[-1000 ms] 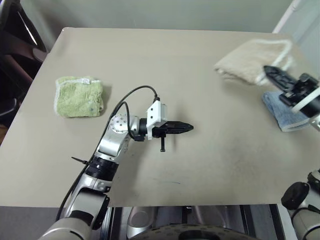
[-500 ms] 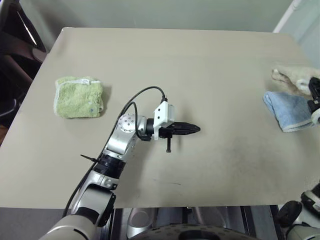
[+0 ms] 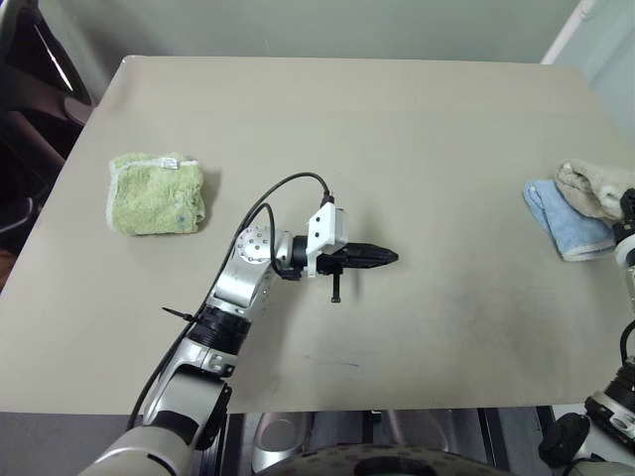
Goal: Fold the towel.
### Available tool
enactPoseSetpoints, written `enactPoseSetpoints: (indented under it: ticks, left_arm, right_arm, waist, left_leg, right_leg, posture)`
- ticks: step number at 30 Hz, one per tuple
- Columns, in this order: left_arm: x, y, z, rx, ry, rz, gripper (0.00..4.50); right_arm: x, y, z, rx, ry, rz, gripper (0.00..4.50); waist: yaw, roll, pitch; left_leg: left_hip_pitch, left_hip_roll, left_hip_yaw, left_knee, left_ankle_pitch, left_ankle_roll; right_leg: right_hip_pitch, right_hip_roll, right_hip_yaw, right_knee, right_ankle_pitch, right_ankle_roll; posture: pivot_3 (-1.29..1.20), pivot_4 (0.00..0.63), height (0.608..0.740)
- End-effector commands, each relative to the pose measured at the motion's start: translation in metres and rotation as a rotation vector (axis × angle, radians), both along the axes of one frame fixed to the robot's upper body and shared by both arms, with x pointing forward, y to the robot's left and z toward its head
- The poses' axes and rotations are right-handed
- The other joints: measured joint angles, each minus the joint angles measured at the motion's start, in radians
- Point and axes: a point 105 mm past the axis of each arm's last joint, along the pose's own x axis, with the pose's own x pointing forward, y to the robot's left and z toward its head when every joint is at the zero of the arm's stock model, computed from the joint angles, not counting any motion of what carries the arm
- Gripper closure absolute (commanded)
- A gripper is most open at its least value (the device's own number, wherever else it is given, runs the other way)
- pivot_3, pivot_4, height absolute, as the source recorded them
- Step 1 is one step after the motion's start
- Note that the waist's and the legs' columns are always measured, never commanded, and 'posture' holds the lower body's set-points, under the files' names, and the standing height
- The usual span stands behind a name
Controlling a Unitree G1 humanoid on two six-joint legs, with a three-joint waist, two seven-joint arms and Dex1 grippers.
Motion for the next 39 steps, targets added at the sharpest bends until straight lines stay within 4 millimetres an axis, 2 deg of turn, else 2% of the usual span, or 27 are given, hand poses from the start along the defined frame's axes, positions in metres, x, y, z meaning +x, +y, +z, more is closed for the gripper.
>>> enactPoseSetpoints:
  ticks: [1, 6, 13, 25, 35, 39]
  left_arm:
    - [-0.001, -0.001, 0.005, -0.021, -0.028, 0.003, 4.50]
    - [0.001, 0.003, 0.005, -0.014, -0.032, 0.019, 4.50]
    - [0.003, 0.005, 0.006, -0.012, -0.036, 0.033, 4.50]
    - [0.004, 0.005, 0.003, -0.009, -0.034, 0.035, 4.50]
    - [0.000, 0.003, 0.001, -0.008, -0.031, 0.022, 4.50]
    - [0.000, 0.002, 0.001, -0.009, -0.030, 0.021, 4.50]
  right_arm:
    - [-0.001, 0.000, 0.006, -0.048, -0.011, 0.009, 4.49]
    - [-0.001, 0.002, -0.022, -0.068, 0.105, 0.020, 4.49]
    - [-0.005, -0.005, -0.035, -0.062, 0.160, -0.007, 4.49]
    - [-0.015, -0.032, -0.034, -0.014, 0.175, -0.082, 4.49]
    - [-0.013, -0.030, -0.033, 0.023, 0.165, -0.041, 4.49]
    - [-0.010, -0.023, -0.030, 0.030, 0.147, -0.001, 3.30]
  waist:
    - [0.001, 0.000, 0.000]
    - [0.002, 0.000, 0.000]
    - [0.001, 0.001, 0.000]
    - [0.003, 0.001, 0.000]
    - [0.003, 0.001, 0.000]
    - [0.003, 0.001, 0.000]
  left_leg:
    - [0.000, 0.000, 0.000, 0.000, 0.000, 0.000]
    - [0.000, 0.000, 0.000, 0.000, 0.000, 0.000]
    - [0.000, 0.000, 0.000, 0.000, 0.000, 0.000]
    - [0.000, 0.000, 0.000, 0.000, -0.001, 0.000]
    - [0.000, 0.000, 0.000, 0.000, -0.001, 0.000]
    - [0.000, 0.000, 0.000, 0.000, -0.001, 0.000]
  right_leg:
    - [0.000, 0.000, 0.000, 0.000, 0.000, 0.000]
    - [0.000, 0.000, 0.000, 0.000, 0.000, 0.000]
    - [0.000, 0.000, 0.000, 0.000, 0.000, 0.000]
    - [0.001, 0.000, 0.000, 0.000, 0.000, 0.000]
    - [0.001, 0.000, 0.000, 0.000, 0.000, 0.000]
    - [0.001, 0.000, 0.000, 0.000, 0.000, 0.000]
  posture:
    - [0.00, 0.150, 0.733]
    - [0.00, 0.150, 0.733]
    - [0.00, 0.150, 0.733]
    - [0.00, 0.150, 0.733]
    - [0.00, 0.150, 0.733]
    - [0.00, 0.150, 0.733]
